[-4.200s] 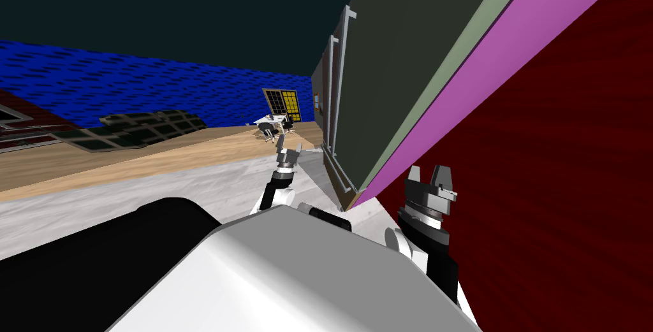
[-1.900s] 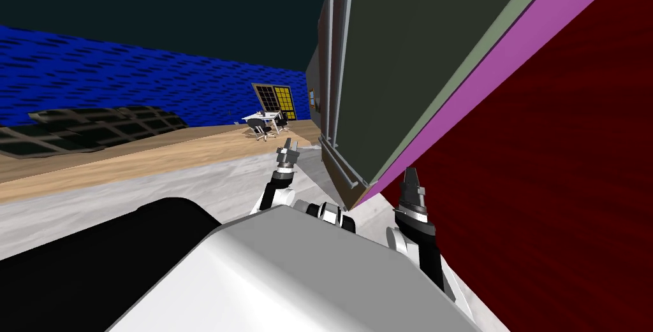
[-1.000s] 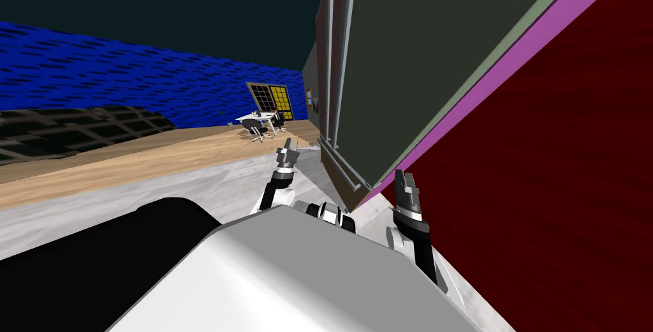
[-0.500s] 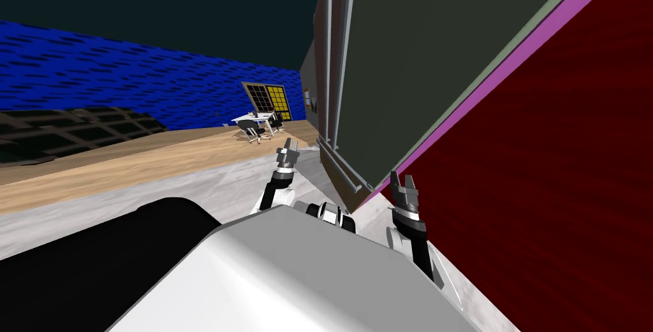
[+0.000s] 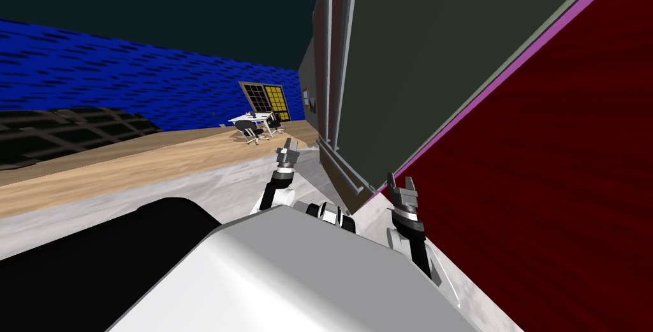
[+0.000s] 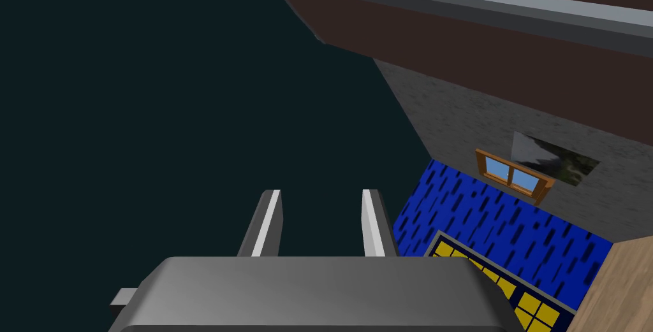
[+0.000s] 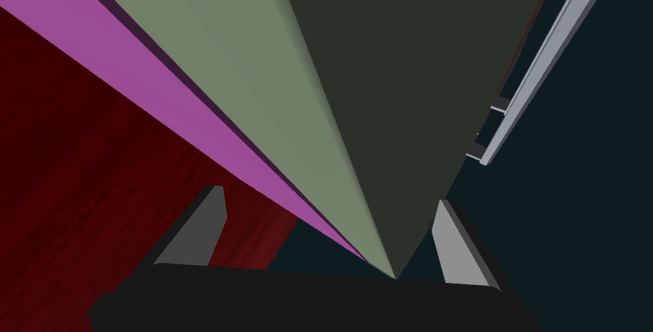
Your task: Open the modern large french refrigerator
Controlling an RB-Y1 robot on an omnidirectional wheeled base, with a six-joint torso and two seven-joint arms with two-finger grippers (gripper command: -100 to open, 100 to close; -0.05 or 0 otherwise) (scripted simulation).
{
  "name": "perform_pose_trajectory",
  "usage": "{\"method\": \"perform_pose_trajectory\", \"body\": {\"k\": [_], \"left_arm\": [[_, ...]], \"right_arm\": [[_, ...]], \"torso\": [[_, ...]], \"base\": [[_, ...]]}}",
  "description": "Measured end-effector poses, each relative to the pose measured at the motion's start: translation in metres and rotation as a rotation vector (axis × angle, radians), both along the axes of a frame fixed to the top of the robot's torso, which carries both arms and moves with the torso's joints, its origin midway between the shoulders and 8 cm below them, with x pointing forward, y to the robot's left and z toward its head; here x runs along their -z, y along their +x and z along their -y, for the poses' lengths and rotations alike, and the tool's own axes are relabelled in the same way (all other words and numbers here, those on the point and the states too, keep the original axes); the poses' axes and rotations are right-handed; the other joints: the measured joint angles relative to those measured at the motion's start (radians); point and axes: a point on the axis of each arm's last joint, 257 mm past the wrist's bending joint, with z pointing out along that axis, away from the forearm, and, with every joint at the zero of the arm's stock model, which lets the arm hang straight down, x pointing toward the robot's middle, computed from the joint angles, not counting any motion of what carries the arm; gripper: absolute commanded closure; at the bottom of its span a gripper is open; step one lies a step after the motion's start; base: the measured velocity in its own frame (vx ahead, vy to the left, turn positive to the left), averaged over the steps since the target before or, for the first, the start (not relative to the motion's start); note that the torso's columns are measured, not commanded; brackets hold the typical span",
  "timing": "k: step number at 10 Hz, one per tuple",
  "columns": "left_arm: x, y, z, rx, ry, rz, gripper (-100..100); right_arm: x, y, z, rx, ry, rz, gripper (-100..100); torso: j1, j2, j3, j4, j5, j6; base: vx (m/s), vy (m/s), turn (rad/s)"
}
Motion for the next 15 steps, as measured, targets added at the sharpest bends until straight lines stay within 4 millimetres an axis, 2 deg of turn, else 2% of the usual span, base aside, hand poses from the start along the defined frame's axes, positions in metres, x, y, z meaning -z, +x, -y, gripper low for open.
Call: {"method": "perform_pose_trajectory", "body": {"k": [15], "left_arm": [[0.000, 0.000, 0.000, 0.000, 0.000, 0.000, 0]], "right_arm": [[0.071, 0.008, 0.022, 0.259, -0.458, -0.072, -100]], "torso": [[-0.001, 0.000, 0.000, 0.000, 0.000, 0.000]], "base": [[0.024, 0.035, -0.036]]}}
